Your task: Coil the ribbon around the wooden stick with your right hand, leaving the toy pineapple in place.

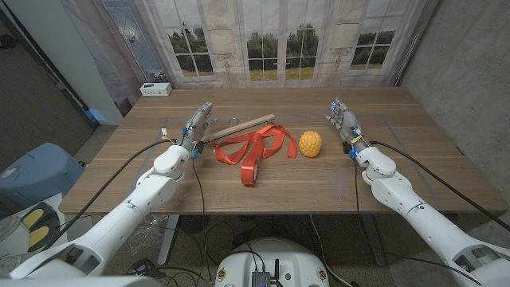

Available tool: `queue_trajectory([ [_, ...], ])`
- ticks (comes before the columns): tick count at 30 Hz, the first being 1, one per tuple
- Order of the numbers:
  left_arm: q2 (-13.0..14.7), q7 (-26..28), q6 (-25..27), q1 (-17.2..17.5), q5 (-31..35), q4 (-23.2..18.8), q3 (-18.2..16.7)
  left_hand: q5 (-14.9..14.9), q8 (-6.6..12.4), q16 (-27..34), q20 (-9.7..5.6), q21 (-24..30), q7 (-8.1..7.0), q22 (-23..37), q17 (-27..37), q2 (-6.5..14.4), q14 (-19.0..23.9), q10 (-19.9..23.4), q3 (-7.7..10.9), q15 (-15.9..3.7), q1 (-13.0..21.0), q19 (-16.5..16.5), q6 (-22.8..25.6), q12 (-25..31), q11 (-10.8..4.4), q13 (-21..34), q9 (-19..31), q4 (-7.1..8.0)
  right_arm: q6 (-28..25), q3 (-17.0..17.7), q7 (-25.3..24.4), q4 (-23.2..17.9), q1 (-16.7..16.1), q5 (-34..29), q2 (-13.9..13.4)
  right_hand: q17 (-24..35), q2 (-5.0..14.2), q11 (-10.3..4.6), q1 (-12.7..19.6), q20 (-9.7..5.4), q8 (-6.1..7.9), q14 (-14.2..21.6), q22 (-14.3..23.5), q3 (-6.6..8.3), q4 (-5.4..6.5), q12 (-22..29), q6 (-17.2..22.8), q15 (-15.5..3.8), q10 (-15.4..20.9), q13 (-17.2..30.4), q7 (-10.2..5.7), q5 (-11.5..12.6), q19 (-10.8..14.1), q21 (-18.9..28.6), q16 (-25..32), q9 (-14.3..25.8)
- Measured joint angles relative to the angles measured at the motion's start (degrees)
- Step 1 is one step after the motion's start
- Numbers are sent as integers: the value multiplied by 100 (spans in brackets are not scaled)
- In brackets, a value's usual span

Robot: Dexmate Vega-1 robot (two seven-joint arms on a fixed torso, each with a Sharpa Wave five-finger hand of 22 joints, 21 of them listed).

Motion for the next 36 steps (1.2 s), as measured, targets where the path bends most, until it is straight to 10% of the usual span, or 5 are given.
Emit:
queue_trajectory([
  [21,518,1127,2081,-246,1001,-1066,321,-138,91,44,362,-119,86,53,43,233,673,470,376,197,1222,243,657,44,100,49,36,-1006,86,70,-92,-95,-175,46,-5,-1,0,31,0,21,0,1,-1,16,-16,0,-1,0,31,-1,0,0,20,0,0,-1],
  [36,673,1566,4014,-748,1868,-1730,879,-183,150,138,-223,-29,100,53,42,-43,1229,1180,305,-186,2373,845,1439,207,-18,77,54,-1157,199,113,10,111,-179,129,57,-1,0,31,0,21,0,1,-1,16,-15,0,21,1,32,-2,-21,0,20,0,0,-2],
])
